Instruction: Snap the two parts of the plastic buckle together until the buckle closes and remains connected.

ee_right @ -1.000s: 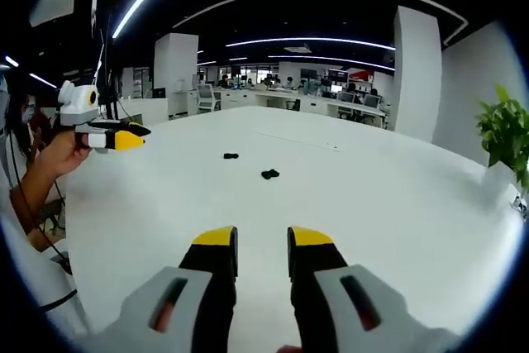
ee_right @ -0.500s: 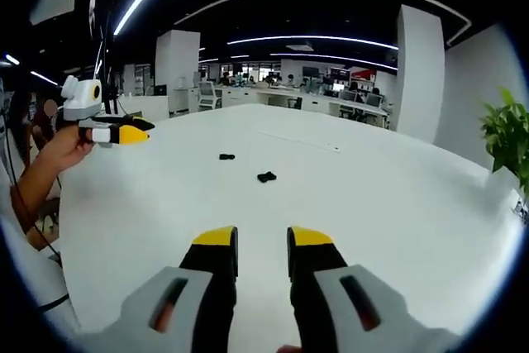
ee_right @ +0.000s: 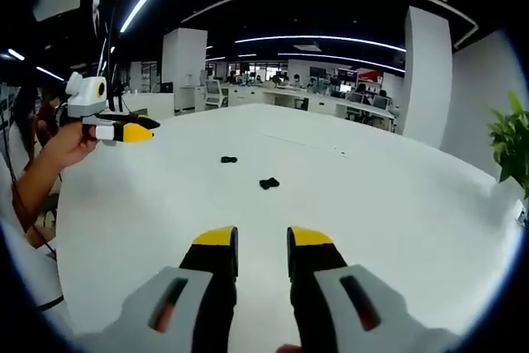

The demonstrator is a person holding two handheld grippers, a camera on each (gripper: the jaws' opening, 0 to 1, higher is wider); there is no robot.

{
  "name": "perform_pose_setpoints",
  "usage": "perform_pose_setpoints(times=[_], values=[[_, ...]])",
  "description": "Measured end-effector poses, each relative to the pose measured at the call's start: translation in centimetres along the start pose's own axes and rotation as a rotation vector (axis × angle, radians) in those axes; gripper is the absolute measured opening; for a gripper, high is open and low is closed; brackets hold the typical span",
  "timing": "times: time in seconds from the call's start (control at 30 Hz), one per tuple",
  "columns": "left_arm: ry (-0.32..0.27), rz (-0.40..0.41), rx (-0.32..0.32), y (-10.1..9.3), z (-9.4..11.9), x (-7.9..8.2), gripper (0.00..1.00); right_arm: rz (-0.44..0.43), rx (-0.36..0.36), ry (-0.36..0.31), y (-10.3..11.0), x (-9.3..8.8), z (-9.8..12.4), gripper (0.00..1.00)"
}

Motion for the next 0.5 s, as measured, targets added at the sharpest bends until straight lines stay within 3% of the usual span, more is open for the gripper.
perform_pose_setpoints(times=[0.5], values=[[0.028,-0.022,0.007,0.8,-1.7,0.1,0.40,0.018,0.040,0.019,-0.6,0.0,-2.0,0.24]])
Point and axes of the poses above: the point that each gripper's makers call its tool centre point, and the gripper's own axes: z roughly backward along the fingers, y roughly to its left, x roughly out of its top, the point moved 1 cm from there along z, roughly backward along the fingers, and after that the axes turned 13 degrees about z, right-handed, at the moved point
